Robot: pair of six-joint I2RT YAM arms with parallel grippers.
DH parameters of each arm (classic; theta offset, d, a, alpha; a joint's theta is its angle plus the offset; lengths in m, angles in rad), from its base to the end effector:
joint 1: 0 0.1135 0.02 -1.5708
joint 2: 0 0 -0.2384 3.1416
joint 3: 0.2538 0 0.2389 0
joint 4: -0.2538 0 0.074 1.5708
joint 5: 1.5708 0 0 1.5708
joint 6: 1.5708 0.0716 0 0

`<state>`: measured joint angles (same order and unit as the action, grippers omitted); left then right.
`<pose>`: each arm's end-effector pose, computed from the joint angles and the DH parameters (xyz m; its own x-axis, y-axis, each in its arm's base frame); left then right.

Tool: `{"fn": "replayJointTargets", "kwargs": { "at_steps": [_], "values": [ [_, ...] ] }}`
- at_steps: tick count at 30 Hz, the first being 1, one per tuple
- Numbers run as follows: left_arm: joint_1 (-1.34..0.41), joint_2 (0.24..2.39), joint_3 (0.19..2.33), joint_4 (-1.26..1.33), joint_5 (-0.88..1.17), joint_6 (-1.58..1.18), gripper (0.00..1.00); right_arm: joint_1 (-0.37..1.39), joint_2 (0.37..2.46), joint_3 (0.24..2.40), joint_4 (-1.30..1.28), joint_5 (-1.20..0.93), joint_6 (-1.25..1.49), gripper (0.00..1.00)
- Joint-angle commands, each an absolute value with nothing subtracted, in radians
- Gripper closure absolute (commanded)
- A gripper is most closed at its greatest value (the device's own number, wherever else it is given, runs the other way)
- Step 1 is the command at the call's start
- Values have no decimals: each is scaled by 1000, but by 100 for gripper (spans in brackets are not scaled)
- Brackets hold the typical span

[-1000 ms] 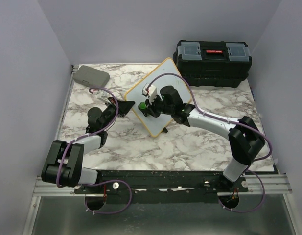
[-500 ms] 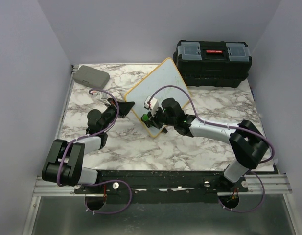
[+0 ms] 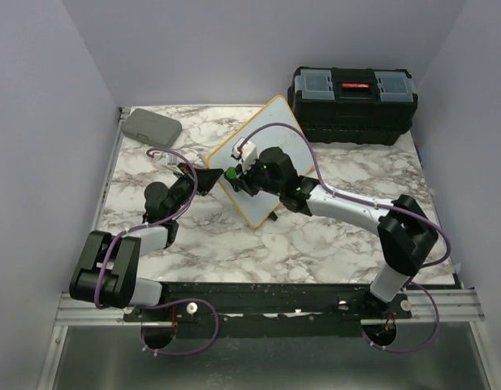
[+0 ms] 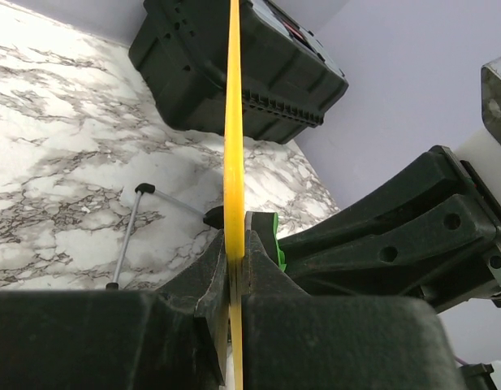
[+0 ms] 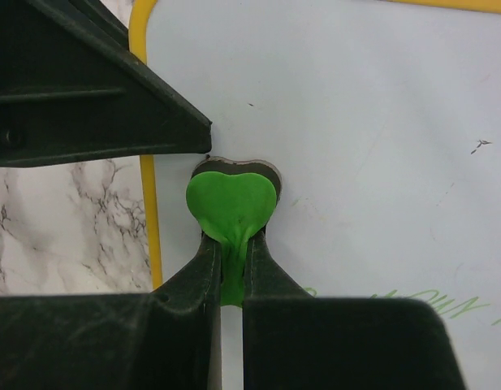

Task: Erase the whiteboard
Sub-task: Erase the whiteboard at the whiteboard stand.

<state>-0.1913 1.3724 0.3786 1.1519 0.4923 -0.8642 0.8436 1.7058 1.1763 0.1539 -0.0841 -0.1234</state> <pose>0.2732 -0.0874 0.2077 -0.3756 -0.6100 -0.6978 0.5239 0.4813 -0.7028 0.2728 0.3156 0.2314 -0.1440 -0.3463 -0.9270 -0.8203 0.5657 -0.0839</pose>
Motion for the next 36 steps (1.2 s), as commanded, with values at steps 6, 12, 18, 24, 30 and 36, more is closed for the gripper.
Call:
{"fn": "replayJointTargets", "kwargs": {
  "at_steps": [6,12,18,24,30,36],
  "values": [
    [-198,1382,375,1243,554,-859,100,848,1740,1139,109,-91,-145,99],
    [-198,1385,382,1245,555,-863,100,848,1733,1059,69,-155,-185,99],
    [-198,1394,383,1255,552,-871,100,848,1722,991,88,-166,-175,99],
    [-198,1390,384,1248,552,-868,100,848,1704,1030,133,-151,-172,99],
    [-198,1393,379,1256,554,-874,100,848,1730,1132,160,-128,-163,99],
    [-198,1385,370,1256,555,-871,100,847,1771,1206,163,-84,-162,99]
  ]
}}
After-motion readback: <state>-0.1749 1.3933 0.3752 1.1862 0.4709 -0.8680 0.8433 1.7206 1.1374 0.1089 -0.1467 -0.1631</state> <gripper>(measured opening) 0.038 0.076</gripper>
